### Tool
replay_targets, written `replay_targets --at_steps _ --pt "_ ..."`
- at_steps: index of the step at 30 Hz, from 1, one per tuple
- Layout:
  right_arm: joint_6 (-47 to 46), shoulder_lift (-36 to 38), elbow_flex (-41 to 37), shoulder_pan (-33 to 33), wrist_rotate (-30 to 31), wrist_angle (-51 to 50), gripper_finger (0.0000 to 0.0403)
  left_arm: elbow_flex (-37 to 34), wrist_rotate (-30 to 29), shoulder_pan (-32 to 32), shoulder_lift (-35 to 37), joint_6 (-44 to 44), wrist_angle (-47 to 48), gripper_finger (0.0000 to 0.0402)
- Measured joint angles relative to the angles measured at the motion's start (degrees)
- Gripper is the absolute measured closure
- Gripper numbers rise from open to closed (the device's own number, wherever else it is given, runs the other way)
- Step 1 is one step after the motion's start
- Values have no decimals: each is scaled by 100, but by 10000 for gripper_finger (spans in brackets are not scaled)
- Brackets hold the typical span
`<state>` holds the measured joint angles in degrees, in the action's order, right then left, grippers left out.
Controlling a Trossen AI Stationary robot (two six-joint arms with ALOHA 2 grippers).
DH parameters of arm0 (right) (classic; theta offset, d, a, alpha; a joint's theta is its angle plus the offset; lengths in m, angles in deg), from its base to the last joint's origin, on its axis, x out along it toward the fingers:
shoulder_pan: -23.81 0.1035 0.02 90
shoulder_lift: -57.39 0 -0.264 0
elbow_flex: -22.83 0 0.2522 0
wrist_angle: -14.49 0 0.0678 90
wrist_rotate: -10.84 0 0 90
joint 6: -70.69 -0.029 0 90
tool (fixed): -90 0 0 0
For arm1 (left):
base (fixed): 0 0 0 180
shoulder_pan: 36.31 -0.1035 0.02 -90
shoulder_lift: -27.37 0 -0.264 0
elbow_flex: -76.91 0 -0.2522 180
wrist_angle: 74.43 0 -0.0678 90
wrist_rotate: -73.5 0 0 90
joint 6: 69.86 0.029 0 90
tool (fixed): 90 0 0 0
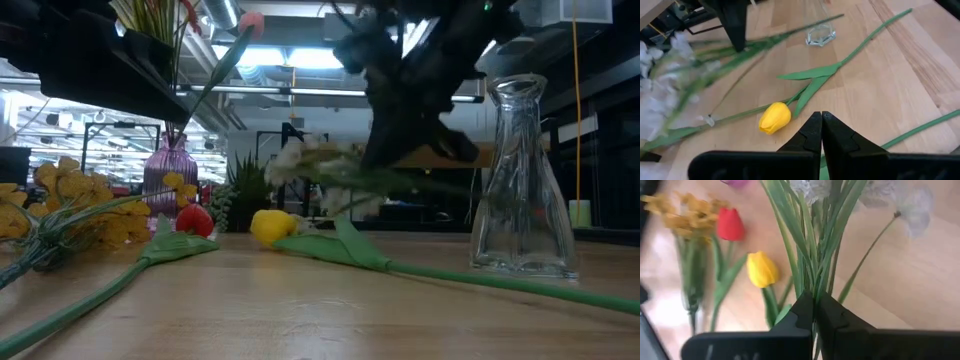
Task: Pick and place flowers into a vace then onto a shelf
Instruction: Put the white flowers into the violet vase
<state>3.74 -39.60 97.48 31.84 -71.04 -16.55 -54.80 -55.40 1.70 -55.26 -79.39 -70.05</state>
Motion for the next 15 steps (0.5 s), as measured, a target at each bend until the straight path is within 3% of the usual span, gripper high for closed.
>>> replay_targets --at_steps 7,15 --pt "204 563 2 13 -4 -277 400 0 437 142 3 16 -157 397" --pt "1138 1159 4 13 -9 -572 399 0 1014 585 22 28 -1032 398"
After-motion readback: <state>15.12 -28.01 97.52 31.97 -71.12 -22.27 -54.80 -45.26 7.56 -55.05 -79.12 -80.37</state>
